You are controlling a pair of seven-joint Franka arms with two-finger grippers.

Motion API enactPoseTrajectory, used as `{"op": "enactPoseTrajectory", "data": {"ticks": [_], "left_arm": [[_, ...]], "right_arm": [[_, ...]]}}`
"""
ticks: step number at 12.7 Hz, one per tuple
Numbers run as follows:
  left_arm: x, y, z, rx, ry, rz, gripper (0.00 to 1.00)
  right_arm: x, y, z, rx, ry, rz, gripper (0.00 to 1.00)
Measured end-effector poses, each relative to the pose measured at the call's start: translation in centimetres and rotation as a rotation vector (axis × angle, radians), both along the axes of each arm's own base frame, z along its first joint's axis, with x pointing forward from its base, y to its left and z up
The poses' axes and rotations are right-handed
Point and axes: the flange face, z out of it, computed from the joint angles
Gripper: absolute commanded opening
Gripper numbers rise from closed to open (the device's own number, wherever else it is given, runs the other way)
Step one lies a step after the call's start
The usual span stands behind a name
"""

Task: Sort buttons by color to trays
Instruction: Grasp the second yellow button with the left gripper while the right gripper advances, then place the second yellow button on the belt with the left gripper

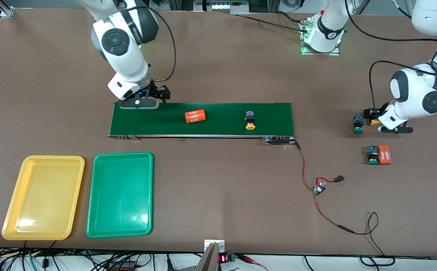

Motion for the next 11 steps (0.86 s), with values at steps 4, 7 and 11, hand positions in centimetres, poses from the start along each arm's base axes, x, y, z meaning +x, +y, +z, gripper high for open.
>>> {"op": "enactPoseTrajectory", "data": {"ticks": [4, 7, 11], "left_arm": [[-0.1, 0.1, -0.1, -0.009, 0.011, 0.003, 0.14], [1.3, 0.0, 2.1, -0.04, 0.114, 0.009, 0.14], [7.4, -6.2, 11.8, -0.12, 0.225, -0.075, 0.14]], "right_arm": [[-0.4, 1.2, -1.4, -0.005, 0.004, -0.004, 1.0], [-0.3, 1.4, -1.6, 0.002, -0.005, -0.026, 1.0], [-0.6, 2.4, -2.0, 0.011, -0.017, -0.065, 1.0]]}}
